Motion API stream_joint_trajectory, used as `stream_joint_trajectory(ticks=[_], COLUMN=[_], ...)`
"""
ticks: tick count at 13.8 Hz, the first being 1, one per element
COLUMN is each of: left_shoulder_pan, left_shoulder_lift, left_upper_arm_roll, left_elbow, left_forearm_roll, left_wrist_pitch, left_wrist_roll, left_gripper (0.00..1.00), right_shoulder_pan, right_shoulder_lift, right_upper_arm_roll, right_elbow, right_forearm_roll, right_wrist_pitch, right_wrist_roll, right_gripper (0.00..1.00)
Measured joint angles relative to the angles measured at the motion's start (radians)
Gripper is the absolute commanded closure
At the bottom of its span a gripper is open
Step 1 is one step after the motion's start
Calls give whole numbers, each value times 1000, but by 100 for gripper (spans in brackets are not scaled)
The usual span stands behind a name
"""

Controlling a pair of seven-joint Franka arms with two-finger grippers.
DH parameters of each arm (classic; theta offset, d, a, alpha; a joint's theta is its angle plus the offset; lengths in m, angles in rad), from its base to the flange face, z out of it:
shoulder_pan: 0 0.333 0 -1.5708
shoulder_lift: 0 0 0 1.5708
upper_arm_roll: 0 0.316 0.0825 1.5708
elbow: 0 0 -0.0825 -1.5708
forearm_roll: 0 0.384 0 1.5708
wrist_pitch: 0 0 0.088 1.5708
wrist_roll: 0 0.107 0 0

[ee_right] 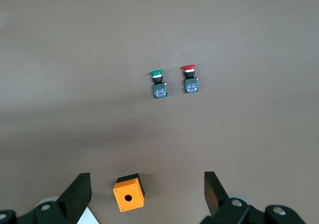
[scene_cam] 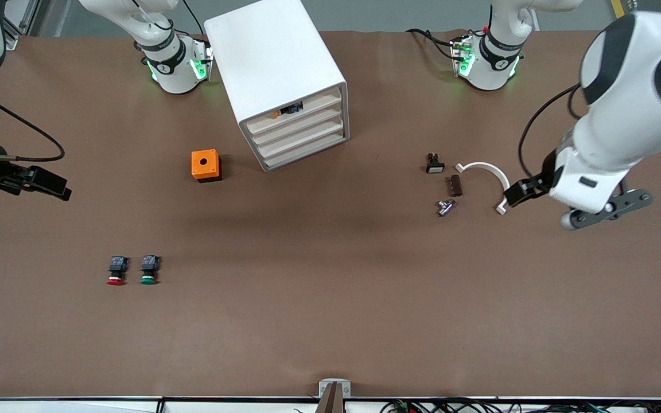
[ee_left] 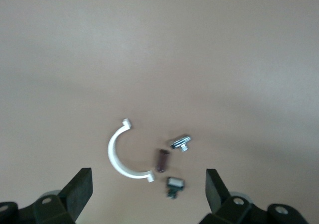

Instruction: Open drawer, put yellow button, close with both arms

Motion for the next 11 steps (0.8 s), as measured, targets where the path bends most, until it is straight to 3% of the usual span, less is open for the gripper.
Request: stream_joint_trajectory(ticks=[4,7,11], left_shoulder_pan=[67,140,265], left_shoulder_lift=[-110,-183,-246], left_upper_arm_roll=[-2,-18,-93], left_elbow=[-16,-91,-171], left_forearm_roll=[0,-22,-35], left_wrist_pitch=[-101,-104,-86], left_wrist_roll=[153,253,325], left_gripper=[0,0,0], right_shoulder_pan=[1,-2,-24], right_shoulder_lift=[-5,-46,-110], right_upper_arm_roll=[1,-3,-12], right_elbow=[-29,-122,-198], right_forearm_roll=[-3,-7,-11], right_wrist_pitch=[48,121,130], right_wrist_roll=[-11,-52,-125], right_gripper=[0,0,0])
